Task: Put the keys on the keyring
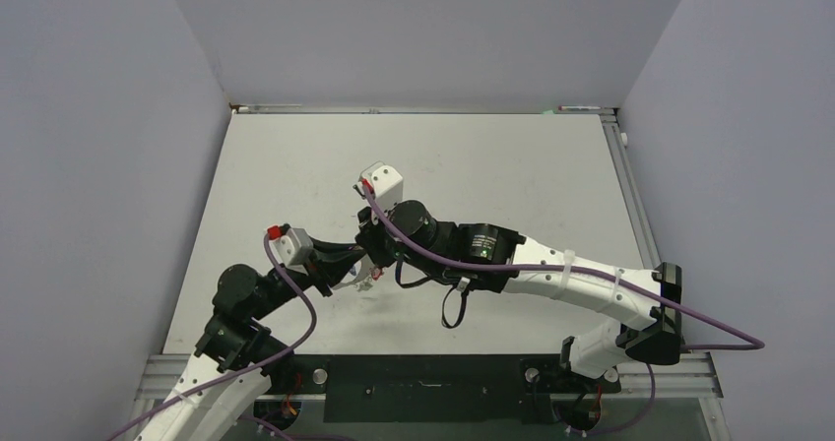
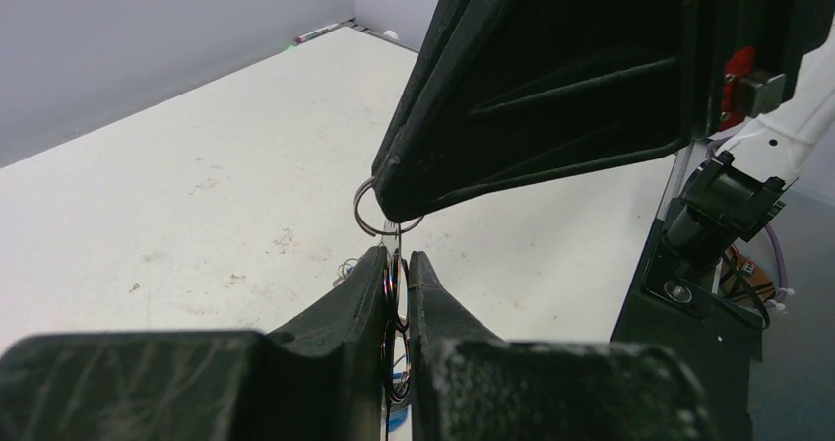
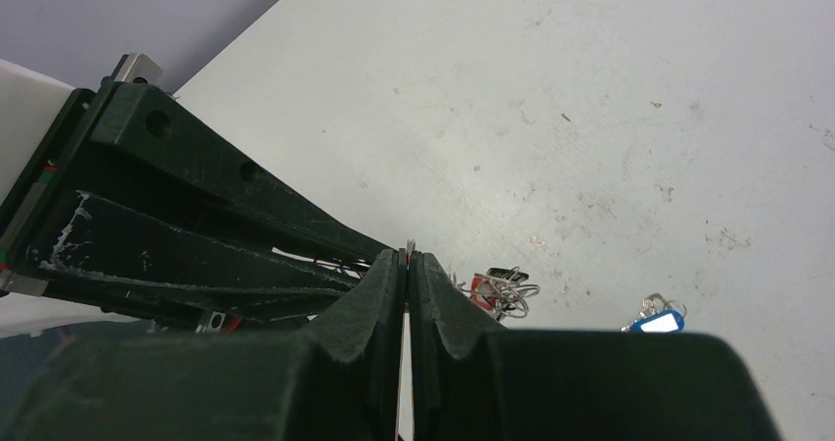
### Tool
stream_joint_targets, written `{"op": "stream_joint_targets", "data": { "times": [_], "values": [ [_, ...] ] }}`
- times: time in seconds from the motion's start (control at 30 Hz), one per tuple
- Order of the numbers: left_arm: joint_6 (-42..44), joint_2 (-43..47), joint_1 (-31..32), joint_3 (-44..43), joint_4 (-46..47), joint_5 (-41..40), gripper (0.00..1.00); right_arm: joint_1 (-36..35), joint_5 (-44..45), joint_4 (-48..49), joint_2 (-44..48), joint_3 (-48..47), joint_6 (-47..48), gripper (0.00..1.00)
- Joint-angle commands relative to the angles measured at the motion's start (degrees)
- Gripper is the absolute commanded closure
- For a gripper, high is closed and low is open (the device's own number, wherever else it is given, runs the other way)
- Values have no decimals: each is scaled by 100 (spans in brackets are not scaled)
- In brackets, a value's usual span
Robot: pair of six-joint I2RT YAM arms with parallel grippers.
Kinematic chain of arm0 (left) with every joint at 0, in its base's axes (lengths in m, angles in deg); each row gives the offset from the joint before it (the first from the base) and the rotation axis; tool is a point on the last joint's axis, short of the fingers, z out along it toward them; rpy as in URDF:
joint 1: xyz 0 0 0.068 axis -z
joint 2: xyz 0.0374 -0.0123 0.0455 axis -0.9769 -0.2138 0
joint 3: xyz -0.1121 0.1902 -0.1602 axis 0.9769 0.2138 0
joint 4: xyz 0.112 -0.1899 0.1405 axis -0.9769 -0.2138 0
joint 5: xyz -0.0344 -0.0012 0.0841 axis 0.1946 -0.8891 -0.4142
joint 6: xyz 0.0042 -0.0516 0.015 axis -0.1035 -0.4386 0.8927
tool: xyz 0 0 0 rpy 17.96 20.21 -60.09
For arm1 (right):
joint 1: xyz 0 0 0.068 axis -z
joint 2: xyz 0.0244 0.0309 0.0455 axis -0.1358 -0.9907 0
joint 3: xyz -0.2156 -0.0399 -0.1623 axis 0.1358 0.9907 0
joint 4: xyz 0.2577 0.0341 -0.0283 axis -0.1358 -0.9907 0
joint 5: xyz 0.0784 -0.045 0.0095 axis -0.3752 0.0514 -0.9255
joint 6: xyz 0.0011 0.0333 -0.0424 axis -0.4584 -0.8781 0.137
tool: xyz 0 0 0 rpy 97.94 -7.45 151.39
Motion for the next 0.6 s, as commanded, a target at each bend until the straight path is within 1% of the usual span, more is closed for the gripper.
{"op": "stream_joint_targets", "data": {
  "times": [0.0,0.23,0.57],
  "values": [
    [150,82,23,-12,281,131,100,38,-17,-94,-6,-514,-120,95],
    [188,76,17,-14,310,172,100,59,-113,-602,-53,-750,-242,95],
    [187,196,17,85,443,334,100,68,-400,-1462,-617,-1466,-311,95]
  ]
}}
